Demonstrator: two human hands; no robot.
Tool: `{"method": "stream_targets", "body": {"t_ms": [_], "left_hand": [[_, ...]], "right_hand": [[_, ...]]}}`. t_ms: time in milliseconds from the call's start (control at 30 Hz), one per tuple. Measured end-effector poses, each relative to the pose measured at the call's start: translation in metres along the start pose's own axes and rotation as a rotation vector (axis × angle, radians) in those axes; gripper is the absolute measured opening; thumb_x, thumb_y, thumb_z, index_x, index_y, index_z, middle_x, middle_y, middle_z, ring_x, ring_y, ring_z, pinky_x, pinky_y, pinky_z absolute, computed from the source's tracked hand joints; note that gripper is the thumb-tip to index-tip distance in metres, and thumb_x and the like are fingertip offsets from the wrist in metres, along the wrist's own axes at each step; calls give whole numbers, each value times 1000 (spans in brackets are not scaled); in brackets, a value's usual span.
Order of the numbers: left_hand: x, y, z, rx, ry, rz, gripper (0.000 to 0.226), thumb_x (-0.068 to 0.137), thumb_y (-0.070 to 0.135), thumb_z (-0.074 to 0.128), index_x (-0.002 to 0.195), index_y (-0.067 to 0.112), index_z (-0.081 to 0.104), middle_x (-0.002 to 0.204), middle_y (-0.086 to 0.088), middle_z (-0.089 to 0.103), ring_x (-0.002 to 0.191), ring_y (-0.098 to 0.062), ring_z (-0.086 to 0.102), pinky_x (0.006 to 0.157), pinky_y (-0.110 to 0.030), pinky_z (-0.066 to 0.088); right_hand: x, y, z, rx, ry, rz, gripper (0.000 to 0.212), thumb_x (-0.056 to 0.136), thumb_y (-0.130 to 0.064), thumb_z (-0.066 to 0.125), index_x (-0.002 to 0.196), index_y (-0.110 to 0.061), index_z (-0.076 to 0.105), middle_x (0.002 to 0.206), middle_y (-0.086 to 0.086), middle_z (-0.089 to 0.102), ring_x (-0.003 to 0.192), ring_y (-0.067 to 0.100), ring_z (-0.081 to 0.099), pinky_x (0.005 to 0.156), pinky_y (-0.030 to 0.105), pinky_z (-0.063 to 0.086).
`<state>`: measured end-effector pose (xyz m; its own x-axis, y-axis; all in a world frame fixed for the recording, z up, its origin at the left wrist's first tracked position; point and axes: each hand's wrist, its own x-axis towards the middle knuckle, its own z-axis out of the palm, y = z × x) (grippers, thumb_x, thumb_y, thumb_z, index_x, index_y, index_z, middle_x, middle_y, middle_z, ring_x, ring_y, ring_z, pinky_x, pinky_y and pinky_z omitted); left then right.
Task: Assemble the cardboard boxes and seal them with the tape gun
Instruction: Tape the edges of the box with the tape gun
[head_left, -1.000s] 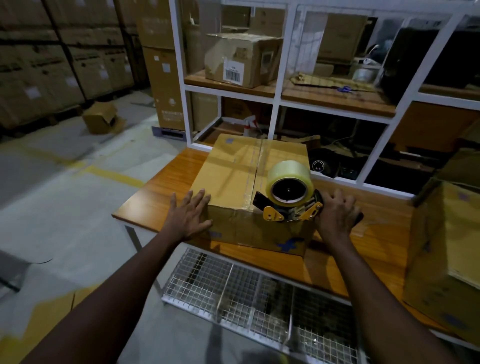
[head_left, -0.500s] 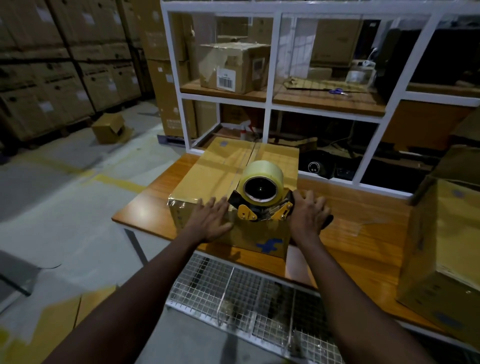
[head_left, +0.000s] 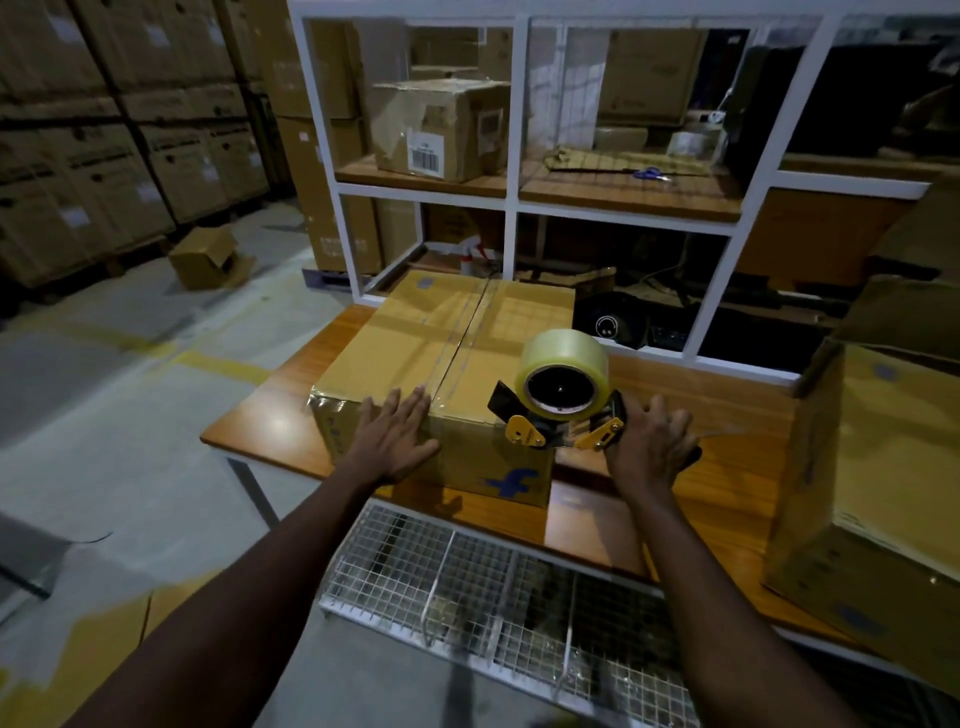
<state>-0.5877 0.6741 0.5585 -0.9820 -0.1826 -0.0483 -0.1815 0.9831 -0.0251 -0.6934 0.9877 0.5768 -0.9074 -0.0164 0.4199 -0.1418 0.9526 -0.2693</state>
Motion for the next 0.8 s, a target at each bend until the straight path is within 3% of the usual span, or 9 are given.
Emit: {"method": "stream_targets", "body": {"t_ms": [133,333,500,800], "left_hand": [[4,40,-10,28,5,114,95,77,71,-4,157,20,-8,164,1,-9,152,-21,-3,120,-52,-2],[5,47,2,70,-2,158,99,72,73,-3,156,22,-11,163,2,-15,152,-23,-6,120,-51,0],[3,44,5,52,25,164,97,74,73,1,157,23,-9,163,5,-15,152,-21,-6,121,-51,-2],[2,58,-9,10,15,111,106,69,73,-4,159,18,4,166,-2,-1,152,-24,3,121,-52,4]], "right_hand": [[1,-1,0,57,-20,46,50,77,-14,75,121,-34,61,105,7,52,97,33,42,75,37,22],[-5,-4,3,143,-88,154,56,79,-19,74,131,-29,54,117,10,54,105,37,44,90,44,31],[-7,1,7,130,-129,145,17,85,-30,69,101,-25,70,110,9,52,106,38,43,93,46,33],[-13,49,25,228,-123,287,21,87,-28,67,108,-26,69,128,9,53,121,39,37,98,50,31]]}}
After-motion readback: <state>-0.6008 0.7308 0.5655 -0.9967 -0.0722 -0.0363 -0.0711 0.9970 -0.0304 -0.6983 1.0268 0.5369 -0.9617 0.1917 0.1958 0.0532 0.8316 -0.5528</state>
